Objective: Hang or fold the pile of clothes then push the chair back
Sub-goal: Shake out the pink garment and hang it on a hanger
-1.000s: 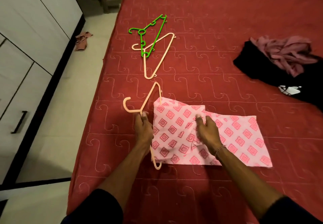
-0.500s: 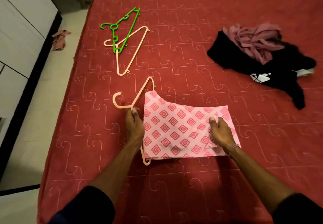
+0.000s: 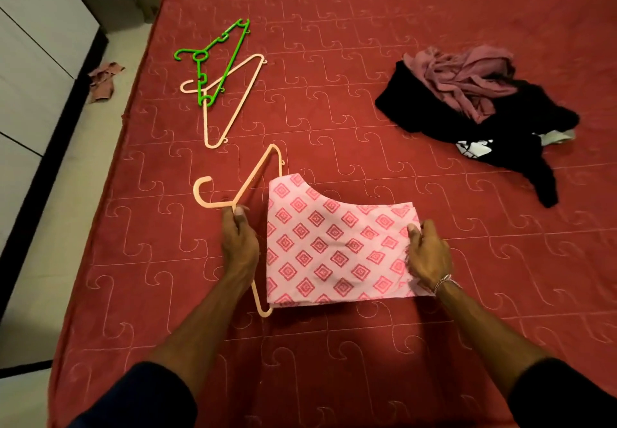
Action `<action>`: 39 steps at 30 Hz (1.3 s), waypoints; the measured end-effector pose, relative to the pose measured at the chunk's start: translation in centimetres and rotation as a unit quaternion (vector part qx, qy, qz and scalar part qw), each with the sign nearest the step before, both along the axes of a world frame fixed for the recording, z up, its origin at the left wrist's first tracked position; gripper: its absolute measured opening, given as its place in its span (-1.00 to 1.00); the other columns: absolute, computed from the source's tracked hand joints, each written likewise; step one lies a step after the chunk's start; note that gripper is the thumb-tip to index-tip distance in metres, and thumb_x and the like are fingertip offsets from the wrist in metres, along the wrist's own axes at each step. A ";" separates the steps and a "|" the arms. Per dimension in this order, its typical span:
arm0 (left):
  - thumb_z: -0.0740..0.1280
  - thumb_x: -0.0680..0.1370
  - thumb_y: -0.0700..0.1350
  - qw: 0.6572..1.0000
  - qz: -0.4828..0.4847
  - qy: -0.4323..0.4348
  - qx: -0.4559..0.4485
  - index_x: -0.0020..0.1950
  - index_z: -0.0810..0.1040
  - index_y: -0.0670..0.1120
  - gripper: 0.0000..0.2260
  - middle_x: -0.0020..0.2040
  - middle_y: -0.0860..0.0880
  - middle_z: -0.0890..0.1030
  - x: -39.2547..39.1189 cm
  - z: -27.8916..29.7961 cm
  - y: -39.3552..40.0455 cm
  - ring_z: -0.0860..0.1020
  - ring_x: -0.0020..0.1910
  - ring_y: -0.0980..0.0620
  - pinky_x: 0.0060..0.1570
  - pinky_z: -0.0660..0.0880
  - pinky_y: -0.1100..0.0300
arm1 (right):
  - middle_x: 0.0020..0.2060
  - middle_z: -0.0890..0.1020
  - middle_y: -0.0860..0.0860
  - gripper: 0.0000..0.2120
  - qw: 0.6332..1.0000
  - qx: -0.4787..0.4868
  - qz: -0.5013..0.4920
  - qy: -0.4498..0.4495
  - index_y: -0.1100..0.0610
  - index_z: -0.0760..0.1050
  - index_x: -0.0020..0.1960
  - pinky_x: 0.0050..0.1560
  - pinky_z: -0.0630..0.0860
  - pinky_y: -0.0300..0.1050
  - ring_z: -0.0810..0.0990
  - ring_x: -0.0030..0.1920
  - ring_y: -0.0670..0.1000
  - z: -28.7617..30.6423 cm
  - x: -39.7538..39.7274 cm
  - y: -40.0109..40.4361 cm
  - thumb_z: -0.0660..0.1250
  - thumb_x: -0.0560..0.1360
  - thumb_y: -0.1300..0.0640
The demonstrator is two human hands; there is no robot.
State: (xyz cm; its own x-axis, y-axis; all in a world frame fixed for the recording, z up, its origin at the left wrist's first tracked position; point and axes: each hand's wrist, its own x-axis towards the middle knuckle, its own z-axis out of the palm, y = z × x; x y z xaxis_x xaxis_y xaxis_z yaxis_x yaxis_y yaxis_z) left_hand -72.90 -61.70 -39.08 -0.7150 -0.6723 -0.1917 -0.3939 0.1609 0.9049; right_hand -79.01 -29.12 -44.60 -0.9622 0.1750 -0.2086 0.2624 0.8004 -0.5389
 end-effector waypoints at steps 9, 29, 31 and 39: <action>0.06 0.68 0.19 0.999 0.017 0.024 -0.014 0.08 0.42 0.02 -0.71 -0.28 -0.04 0.37 0.4 0.4 0.5 0.36 -0.35 0.00 -0.40 0.33 0.11 | 0.09 0.49 0.24 -0.62 0.995 0.096 0.019 0.020 0.23 0.32 0.18 0.00 0.52 0.20 0.48 0.04 0.22 0.0 1.0 0.6 0.16 0.65 -0.10; 0.22 0.69 -0.06 0.970 -0.134 0.187 -0.081 -0.05 0.56 -0.01 -0.82 -0.43 0.03 0.37 -2.4 24.1 -2.3 0.29 -0.51 0.14 -0.53 0.21 0.29 | 0.50 0.24 0.22 -0.31 0.909 0.006 0.307 0.282 0.13 0.07 0.60 0.41 0.35 0.20 0.30 0.46 0.22 26.6 -10.1 -16.3 0.28 0.60 -0.04; 0.23 0.69 -0.10 0.967 -0.159 0.185 -0.072 -0.03 0.58 -0.08 -0.82 -0.46 0.12 0.39 -1.8 27.9 -3.2 0.29 -0.55 0.22 -0.55 0.21 0.38 | 0.55 0.16 0.24 -0.23 0.889 0.039 0.336 0.310 0.11 -0.01 0.63 0.50 0.21 0.24 0.19 0.54 0.25 31.1 -10.8 -17.2 0.30 0.59 -0.10; 0.24 0.68 -0.02 0.952 -0.240 0.138 -0.131 0.04 0.62 -0.14 -0.76 -0.41 -0.10 0.30 2.7 42.6 -9.1 0.23 -0.50 0.04 -0.50 0.15 0.27 | -0.19 0.68 0.12 -0.78 0.812 0.063 0.510 0.278 0.11 0.56 -0.03 -0.17 0.52 0.10 0.64 -0.13 0.25 45.5 -11.4 -20.0 0.30 0.61 -0.04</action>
State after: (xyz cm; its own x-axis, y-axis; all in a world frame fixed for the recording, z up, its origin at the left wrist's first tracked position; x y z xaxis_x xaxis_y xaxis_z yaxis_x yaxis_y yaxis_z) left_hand -70.25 -70.75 3.55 -0.9508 -0.2546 0.1763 0.0279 0.4964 0.8676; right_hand -90.45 -49.15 0.89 -0.5591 -0.7858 0.2644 -0.8271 0.5067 -0.2434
